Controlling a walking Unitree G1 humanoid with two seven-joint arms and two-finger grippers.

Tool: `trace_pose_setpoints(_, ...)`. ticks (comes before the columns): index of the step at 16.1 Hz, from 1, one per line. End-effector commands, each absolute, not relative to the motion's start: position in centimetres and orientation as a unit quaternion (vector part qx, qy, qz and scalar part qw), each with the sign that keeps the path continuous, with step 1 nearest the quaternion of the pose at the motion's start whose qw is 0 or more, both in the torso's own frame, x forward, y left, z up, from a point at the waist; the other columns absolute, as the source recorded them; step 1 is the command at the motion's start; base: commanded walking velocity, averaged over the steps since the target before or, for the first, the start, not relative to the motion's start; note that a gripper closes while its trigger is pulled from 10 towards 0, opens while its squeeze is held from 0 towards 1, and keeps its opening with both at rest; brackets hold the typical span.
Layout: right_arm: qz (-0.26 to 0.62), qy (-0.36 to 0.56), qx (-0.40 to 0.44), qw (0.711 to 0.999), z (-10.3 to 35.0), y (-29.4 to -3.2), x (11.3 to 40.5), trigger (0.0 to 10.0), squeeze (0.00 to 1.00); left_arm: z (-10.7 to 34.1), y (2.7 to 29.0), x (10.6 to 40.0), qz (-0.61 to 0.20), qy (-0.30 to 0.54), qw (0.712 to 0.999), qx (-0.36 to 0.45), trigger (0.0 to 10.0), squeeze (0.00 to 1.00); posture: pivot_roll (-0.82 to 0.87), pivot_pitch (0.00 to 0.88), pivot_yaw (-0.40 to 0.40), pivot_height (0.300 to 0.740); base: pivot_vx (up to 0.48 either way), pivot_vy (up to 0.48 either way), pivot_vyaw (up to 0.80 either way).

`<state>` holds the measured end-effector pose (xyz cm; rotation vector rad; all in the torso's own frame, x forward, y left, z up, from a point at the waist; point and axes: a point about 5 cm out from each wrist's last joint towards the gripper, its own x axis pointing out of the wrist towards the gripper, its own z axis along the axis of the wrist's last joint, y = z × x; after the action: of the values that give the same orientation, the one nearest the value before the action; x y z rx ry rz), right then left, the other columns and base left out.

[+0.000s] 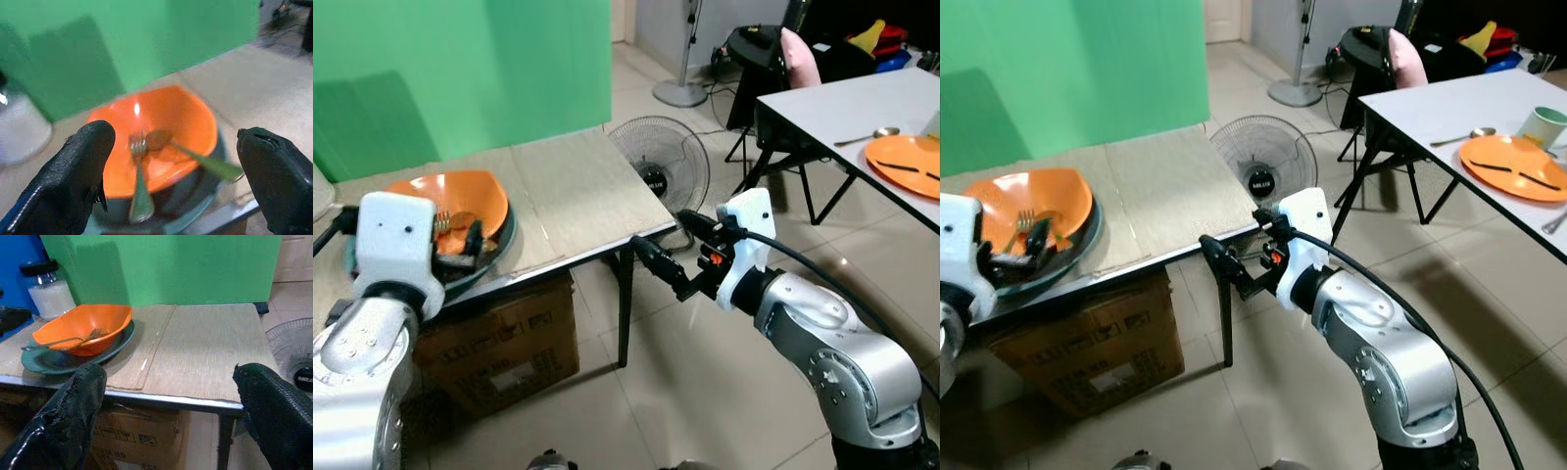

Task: Setting the table

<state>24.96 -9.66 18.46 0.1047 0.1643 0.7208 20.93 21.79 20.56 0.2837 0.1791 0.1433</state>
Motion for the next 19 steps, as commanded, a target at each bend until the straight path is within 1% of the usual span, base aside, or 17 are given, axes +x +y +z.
trace_pose_setpoints(1,0.346,0.092,0.057,0.932,18.1,-9.9,25.0,10.0,0.00,20.6,22.0,20.7,0.081,0.092,0.983,0.136,10.0,0.00,0.04,0.033,-0.037,0.740,0.000,0.000,0.00)
trace_pose_setpoints(2,0.354,0.101,0.060,0.928,17.8,-9.7,24.7,10.0,0.00,20.5,22.7,20.4,0.093,0.101,0.983,0.125,10.0,1.00,0.04,0.034,-0.040,0.740,0.000,0.000,0.00)
trace_pose_setpoints(5,0.376,0.100,0.056,0.919,18.0,-9.3,24.5,10.0,0.00,20.7,23.1,20.4,0.097,0.105,0.983,0.117,10.0,1.00,0.04,0.031,-0.039,0.740,0.000,0.000,0.00)
trace_pose_setpoints(6,0.379,0.096,0.053,0.919,17.8,-9.6,24.5,10.0,0.00,20.9,23.1,20.4,0.105,0.102,0.982,0.121,10.0,0.96,0.04,0.029,-0.038,0.740,0.000,0.000,0.00)
trace_pose_setpoints(7,0.368,0.097,0.060,0.923,17.5,-9.9,24.5,10.0,0.00,21.0,23.0,20.3,0.110,0.096,0.981,0.130,10.0,0.36,0.04,0.027,-0.038,0.740,0.000,0.000,0.00)
trace_pose_setpoints(8,0.359,0.098,0.067,0.926,17.3,-10.2,24.5,10.0,0.00,21.0,22.9,20.3,0.114,0.092,0.980,0.137,10.0,0.36,0.04,0.027,-0.038,0.740,0.000,0.000,0.00)
trace_pose_setpoints(9,0.319,0.088,0.083,0.940,16.8,-10.8,24.5,10.0,0.00,20.9,21.8,20.1,0.096,0.074,0.982,0.145,10.0,0.29,0.03,0.025,-0.026,0.740,0.000,0.000,0.00)
trace_pose_setpoints(10,0.289,0.073,0.089,0.950,16.7,-11.2,24.5,10.0,0.00,21.0,20.9,19.9,0.074,0.058,0.985,0.144,10.0,0.29,0.04,0.026,-0.024,0.740,0.277,0.000,0.00)
trace_pose_setpoints(13,0.253,0.047,0.080,0.963,17.0,-11.5,24.8,10.0,0.00,21.4,19.6,20.2,0.035,0.033,0.987,0.154,10.0,0.29,0.03,0.028,-0.009,0.740,0.362,0.000,0.00)
trace_pose_setpoints(17,0.203,0.001,0.049,0.978,17.6,-12.7,25.2,10.0,0.00,20.9,19.1,20.0,0.023,0.017,0.987,0.156,10.0,0.29,0.01,0.027,0.007,0.740,0.409,0.000,0.00)
trace_pose_setpoints(19,0.180,-0.009,0.032,0.983,17.5,-13.2,25.4,10.0,0.00,20.8,18.9,19.7,0.025,0.010,0.988,0.149,10.0,0.29,0.01,0.027,0.004,0.740,0.431,0.000,0.00)
